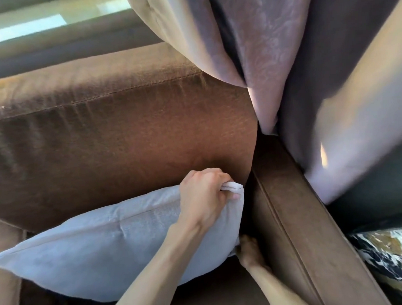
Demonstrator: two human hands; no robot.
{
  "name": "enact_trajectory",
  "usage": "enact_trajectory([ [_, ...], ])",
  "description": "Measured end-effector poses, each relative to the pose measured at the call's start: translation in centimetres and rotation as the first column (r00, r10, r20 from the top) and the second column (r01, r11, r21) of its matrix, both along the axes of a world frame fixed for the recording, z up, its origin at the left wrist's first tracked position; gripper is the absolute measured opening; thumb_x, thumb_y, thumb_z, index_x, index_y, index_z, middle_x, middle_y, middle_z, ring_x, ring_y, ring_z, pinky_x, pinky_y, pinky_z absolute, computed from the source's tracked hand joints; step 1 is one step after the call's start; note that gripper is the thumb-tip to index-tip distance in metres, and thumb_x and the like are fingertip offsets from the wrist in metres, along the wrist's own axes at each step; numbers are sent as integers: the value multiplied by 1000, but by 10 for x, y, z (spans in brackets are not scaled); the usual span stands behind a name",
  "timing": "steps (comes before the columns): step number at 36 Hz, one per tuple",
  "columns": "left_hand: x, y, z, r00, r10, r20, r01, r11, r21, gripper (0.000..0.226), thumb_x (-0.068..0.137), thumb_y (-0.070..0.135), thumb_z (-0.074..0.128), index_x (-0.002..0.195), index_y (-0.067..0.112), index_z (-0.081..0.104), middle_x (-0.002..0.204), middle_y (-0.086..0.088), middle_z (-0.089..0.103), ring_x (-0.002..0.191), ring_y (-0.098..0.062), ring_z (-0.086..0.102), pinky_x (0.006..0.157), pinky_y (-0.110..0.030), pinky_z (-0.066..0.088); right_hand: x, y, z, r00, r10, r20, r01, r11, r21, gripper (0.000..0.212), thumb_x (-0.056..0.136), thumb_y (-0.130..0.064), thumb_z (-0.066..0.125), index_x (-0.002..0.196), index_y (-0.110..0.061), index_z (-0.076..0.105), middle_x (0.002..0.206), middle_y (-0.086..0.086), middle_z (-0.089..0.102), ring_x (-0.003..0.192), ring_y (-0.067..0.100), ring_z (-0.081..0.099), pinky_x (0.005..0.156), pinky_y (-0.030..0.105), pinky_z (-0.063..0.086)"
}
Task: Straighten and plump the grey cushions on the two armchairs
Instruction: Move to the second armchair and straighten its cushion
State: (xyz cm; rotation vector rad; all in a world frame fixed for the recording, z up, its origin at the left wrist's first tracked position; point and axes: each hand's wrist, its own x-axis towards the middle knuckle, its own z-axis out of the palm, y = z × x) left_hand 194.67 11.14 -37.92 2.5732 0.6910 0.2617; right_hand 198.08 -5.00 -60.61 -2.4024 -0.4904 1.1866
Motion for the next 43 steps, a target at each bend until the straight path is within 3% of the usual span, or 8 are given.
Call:
enact_trajectory([
  [5,-6,4,4,997,-76,21,77,996,-36,22,85,49,71,94,29,74,91,13,70,88,-6,61,77,-26,39,4,-7,9,999,8,-40,-4,997,82,33,89,-19,68,122,-25,64,114,-4,71,110,18,67,81,27,51],
  [11,-63,5,-1,984,-24,176,-10,982,186,28,95,40,64,114,20,69,121,8,67,117,-12,61,97,-33,45,-7,-24,55,976,-183,120,157,967,200,30,85,0,63,84,-29,58,97,-2,67,94,21,65,84,37,52],
  [14,-110,5,-12,953,72,294,-161,944,289,23,99,27,62,117,14,69,128,-1,64,122,-20,58,100,-34,43,-20,-25,93,921,-299,251,184,899,398,40,78,10,63,72,-29,61,85,-7,64,75,11,61,71,26,48],
  [17,-157,-5,-28,921,154,359,-293,880,374,22,102,23,57,120,15,67,133,-8,63,125,-27,59,103,-41,41,-44,-13,136,818,-418,396,101,782,615,27,78,7,61,70,-20,62,84,-7,60,74,8,57,68,8,39],
  [20,-188,-19,-47,907,245,342,-369,853,369,33,102,22,50,134,18,59,147,-10,53,140,-28,48,116,-45,34,-77,7,163,731,-400,553,-147,699,700,20,85,-9,50,81,-12,69,97,0,62,91,11,57,86,13,42],
  [27,-208,-4,-83,926,328,186,-377,812,446,52,109,35,31,159,24,27,166,-8,29,155,-28,25,125,-58,13,-124,78,159,502,-90,860,-615,662,428,44,103,-24,45,145,-11,48,156,7,44,148,20,36,124,52,22],
  [35,-223,50,-118,960,260,101,-264,730,630,54,109,40,28,161,30,22,171,3,17,157,-16,17,125,-56,9,-86,111,115,254,55,966,-625,771,121,57,105,-47,40,157,-26,30,167,3,25,155,21,22,126,51,10],
  [43,-240,76,-108,946,270,180,-321,693,646,54,109,40,34,161,34,22,168,6,23,156,-18,23,124,-59,15,-51,99,124,238,74,968,-531,845,66,61,105,-57,29,159,-32,23,169,3,18,157,21,14,127,48,5],
])
